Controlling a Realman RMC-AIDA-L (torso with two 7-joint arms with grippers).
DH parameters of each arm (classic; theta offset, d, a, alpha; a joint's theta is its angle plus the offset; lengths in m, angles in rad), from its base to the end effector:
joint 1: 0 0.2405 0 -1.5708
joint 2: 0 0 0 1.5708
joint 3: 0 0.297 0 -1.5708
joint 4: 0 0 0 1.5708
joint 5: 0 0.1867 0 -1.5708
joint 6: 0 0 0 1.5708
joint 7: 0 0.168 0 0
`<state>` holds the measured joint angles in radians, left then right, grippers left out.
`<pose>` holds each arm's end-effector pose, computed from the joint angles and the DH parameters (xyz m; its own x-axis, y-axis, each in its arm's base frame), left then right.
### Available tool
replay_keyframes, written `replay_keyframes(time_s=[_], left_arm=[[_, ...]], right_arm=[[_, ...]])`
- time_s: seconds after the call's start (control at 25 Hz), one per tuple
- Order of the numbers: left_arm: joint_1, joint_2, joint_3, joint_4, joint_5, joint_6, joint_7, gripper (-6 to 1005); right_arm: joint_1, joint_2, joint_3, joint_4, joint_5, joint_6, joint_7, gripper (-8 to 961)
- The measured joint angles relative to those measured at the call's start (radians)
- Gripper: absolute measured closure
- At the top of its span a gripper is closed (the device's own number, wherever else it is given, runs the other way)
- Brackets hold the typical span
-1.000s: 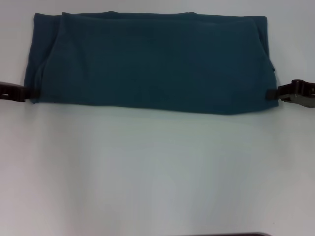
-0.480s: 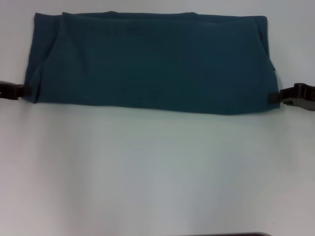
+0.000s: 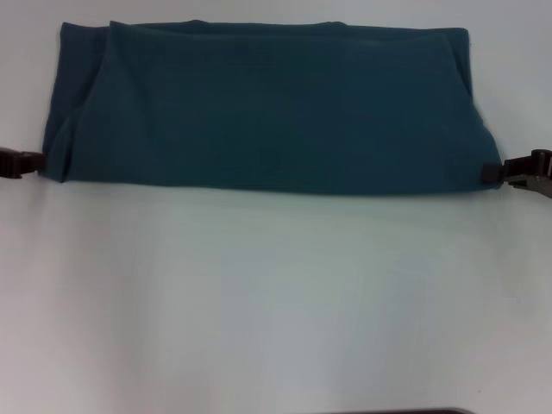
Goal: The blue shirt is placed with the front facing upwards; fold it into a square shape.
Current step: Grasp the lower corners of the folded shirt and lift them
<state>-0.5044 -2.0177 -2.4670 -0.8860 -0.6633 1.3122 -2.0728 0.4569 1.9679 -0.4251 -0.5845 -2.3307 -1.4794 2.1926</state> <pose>-0.3654 0.3601 0.0185 0.5393 0.7952 0.2770 0.8101 -0.4001 -0.4286 0.3738 0.3139 0.0027 0.0566 -0.8884 -0.4556 -0.9946 -0.0900 0.0521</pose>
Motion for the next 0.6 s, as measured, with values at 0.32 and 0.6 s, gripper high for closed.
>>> replay_keyframes(time_s=[0.32, 0.6], left_arm=[[-0.009, -0.012, -0.001, -0.025, 0.003, -0.003, -0.039, 894], [-0.02, -0.014, 0.012, -0.02, 0.01, -0.002, -0.043, 687]], right_arm=[[0.002, 0.0, -0.002, 0.0, 0.001, 0.001, -0.001, 896], [0.009, 0.0, -0.002, 0.0, 0.001, 0.003, -0.001, 893]])
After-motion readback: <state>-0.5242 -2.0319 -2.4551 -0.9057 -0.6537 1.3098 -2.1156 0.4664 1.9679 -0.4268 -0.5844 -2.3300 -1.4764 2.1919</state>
